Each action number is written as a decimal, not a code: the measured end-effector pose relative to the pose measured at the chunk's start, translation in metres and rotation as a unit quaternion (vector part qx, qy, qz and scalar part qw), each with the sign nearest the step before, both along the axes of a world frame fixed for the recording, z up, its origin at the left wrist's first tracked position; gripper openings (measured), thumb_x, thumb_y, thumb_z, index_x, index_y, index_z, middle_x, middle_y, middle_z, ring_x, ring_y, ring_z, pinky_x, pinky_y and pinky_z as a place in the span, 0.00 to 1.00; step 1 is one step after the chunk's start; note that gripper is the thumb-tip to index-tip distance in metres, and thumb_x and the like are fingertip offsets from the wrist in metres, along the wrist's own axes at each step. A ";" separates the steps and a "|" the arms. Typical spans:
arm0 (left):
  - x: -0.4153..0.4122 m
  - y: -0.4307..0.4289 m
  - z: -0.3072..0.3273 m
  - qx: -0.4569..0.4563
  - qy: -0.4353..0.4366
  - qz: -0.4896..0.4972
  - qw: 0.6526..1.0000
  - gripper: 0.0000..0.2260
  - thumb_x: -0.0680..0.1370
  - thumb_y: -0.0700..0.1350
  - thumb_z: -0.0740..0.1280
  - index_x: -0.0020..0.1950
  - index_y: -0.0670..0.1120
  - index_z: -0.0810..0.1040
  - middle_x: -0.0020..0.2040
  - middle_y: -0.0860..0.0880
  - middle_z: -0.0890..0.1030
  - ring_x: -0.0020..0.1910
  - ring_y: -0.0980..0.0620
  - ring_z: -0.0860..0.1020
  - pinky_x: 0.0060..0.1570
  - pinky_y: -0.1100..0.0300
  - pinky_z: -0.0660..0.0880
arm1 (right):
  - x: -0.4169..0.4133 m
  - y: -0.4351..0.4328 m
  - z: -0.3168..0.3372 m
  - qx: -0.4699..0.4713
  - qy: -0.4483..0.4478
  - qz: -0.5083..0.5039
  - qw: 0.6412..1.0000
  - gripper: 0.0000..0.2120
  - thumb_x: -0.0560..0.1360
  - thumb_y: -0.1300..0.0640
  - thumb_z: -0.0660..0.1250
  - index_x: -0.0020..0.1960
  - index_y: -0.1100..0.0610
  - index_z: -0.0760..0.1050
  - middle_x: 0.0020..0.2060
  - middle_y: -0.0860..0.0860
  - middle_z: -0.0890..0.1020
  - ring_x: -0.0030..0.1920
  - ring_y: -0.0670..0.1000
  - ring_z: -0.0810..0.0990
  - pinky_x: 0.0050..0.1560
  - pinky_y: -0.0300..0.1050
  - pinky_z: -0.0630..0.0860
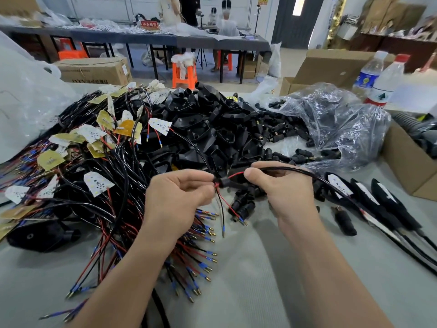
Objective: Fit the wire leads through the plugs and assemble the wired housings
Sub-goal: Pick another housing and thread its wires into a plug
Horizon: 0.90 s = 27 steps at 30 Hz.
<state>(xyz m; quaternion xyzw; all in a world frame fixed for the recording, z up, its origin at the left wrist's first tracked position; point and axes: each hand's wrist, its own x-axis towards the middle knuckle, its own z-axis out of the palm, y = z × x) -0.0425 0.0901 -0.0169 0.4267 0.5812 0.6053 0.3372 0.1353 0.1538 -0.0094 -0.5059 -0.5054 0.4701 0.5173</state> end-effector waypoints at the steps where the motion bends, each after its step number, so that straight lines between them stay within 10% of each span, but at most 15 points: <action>1: -0.001 0.000 0.000 0.019 0.010 0.033 0.999 0.16 0.72 0.32 0.78 0.42 0.55 0.88 0.38 0.49 0.87 0.36 0.50 0.87 0.40 0.61 0.83 | 0.002 0.001 0.000 -0.009 0.008 0.014 1.000 0.13 0.57 0.51 0.80 0.41 0.49 0.87 0.37 0.50 0.87 0.34 0.46 0.84 0.33 0.38 0.77; 7: -0.016 -0.003 0.001 0.069 0.112 0.201 0.971 0.11 0.74 0.41 0.78 0.44 0.59 0.86 0.40 0.61 0.86 0.39 0.59 0.86 0.46 0.59 0.83 | 0.015 0.008 0.001 -0.068 0.035 0.009 0.997 0.06 0.68 0.64 0.80 0.37 0.55 0.87 0.38 0.52 0.88 0.41 0.48 0.87 0.43 0.41 0.83; 11: -0.012 -0.005 0.002 0.080 0.119 0.214 0.966 0.12 0.75 0.41 0.78 0.44 0.60 0.85 0.40 0.63 0.86 0.38 0.61 0.85 0.42 0.66 0.82 | 0.014 0.012 0.002 -0.171 0.203 -0.011 0.964 0.07 0.73 0.71 0.73 0.38 0.63 0.83 0.36 0.55 0.87 0.35 0.49 0.85 0.37 0.39 0.82; 19: -0.003 -0.007 0.011 0.066 -0.094 -0.019 0.993 0.11 0.68 0.31 0.79 0.36 0.47 0.86 0.34 0.41 0.85 0.32 0.46 0.85 0.35 0.60 0.81 | 0.018 0.019 -0.004 -0.118 0.156 -0.183 0.964 0.07 0.72 0.69 0.74 0.39 0.60 0.80 0.27 0.50 0.84 0.29 0.49 0.84 0.34 0.42 0.83; 22: -0.003 -0.010 0.014 0.047 -0.124 -0.119 0.984 0.08 0.61 0.38 0.80 0.36 0.45 0.86 0.34 0.38 0.83 0.31 0.45 0.84 0.33 0.58 0.81 | 0.020 0.022 -0.007 -0.121 0.096 -0.199 0.968 0.05 0.69 0.65 0.76 0.37 0.57 0.82 0.36 0.56 0.86 0.41 0.60 0.86 0.50 0.57 0.85; 27: -0.008 -0.008 0.016 -0.004 -0.125 -0.086 0.988 0.11 0.64 0.31 0.79 0.35 0.46 0.86 0.33 0.43 0.83 0.31 0.48 0.83 0.34 0.59 0.80 | 0.018 0.020 -0.005 -0.093 0.061 -0.171 0.979 0.10 0.70 0.61 0.74 0.33 0.50 0.84 0.30 0.52 0.84 0.38 0.58 0.81 0.49 0.58 0.82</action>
